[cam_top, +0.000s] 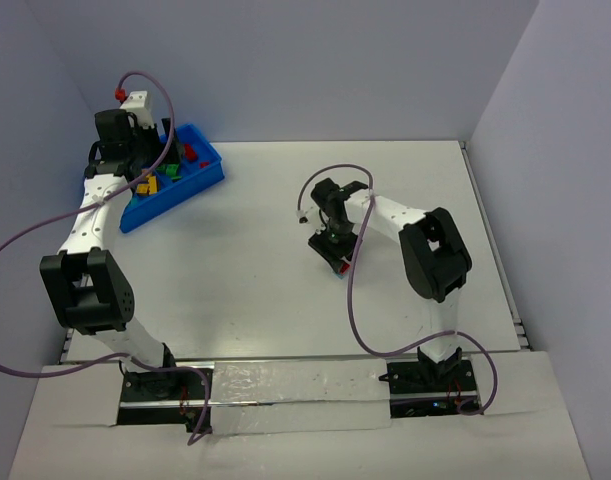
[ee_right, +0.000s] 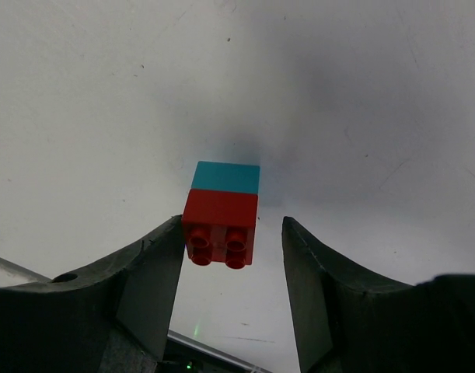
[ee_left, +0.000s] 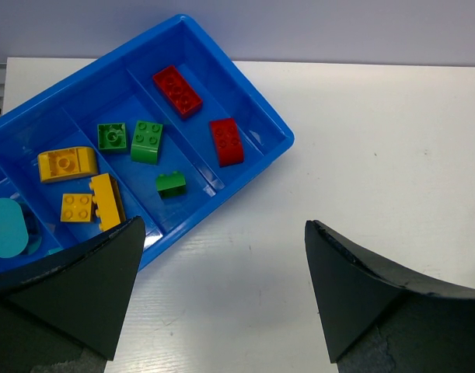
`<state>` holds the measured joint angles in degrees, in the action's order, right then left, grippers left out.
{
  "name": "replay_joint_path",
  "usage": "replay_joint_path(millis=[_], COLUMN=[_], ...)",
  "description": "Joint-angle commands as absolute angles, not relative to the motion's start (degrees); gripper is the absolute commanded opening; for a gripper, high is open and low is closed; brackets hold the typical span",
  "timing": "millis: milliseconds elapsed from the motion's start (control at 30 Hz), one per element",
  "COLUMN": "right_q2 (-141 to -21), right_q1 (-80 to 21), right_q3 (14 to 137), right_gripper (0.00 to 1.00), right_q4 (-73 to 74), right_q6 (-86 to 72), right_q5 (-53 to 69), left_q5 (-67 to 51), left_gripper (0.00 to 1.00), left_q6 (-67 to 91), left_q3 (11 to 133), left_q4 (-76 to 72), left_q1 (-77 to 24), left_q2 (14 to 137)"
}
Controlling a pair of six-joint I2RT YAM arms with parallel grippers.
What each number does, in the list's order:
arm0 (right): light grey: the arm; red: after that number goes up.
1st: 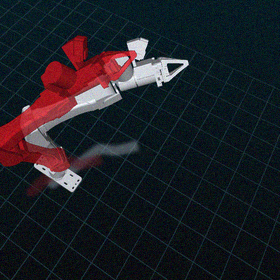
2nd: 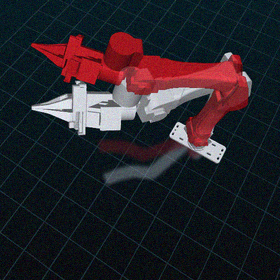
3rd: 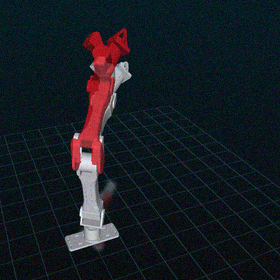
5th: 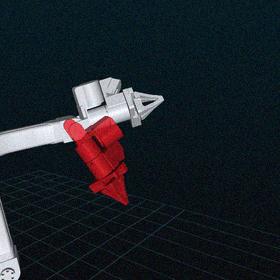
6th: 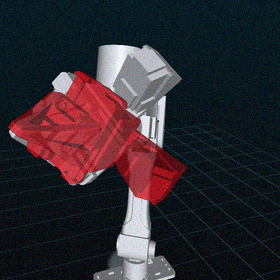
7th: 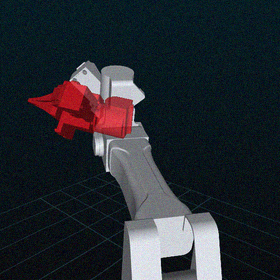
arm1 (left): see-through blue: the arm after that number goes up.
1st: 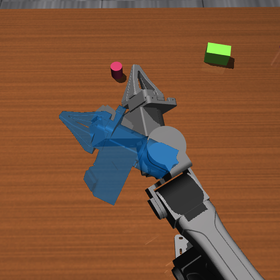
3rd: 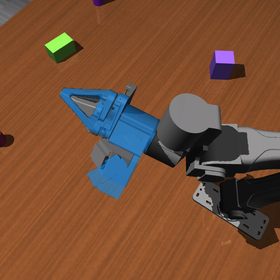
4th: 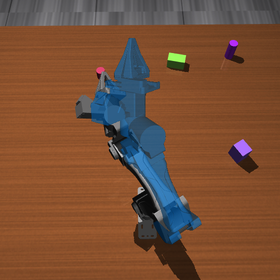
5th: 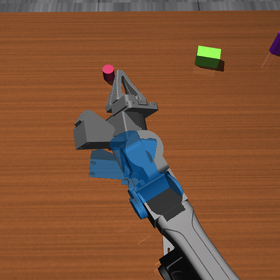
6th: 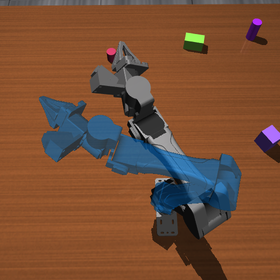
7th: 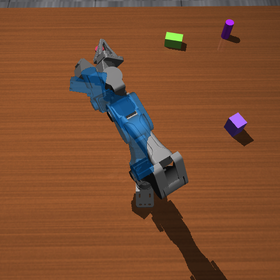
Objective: Sort the legos into containers by color
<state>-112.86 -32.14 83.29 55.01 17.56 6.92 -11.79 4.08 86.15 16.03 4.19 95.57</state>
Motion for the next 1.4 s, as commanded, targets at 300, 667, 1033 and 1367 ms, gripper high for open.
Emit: replay_joint_path(millis=[300, 667, 1033, 1367], right_q2=[-112.5, -116.4, -110.8, -112.0], right_q1=[-31.6, -17.1, -17.5, -21.1], right_q3=[85.3, 118.0, 106.3, 104.8], right_gripper=[0.15, 0.0, 0.0, 0.0], right_q4=[53.2, 55.9, 1.1, -10.7], right_q6=[18.6, 18.0, -26.4, -37.5], right_q5=[11.0, 46.9, 70.1, 73.7], left_q5=[-13.8, -44.3, -67.0, -74.5], left_gripper=[0.94, 0.99, 0.97, 0.92], left_q6=[3.7, 6.7, 29.7, 39.3], left_q3=[87.7, 81.4, 76.6, 78.3], left_q4=[15.6, 6.8, -13.3, -23.9], left_q1=[4.0, 5.4, 1.4, -6.0], left_q2=[94.7, 89.9, 90.3, 94.7])
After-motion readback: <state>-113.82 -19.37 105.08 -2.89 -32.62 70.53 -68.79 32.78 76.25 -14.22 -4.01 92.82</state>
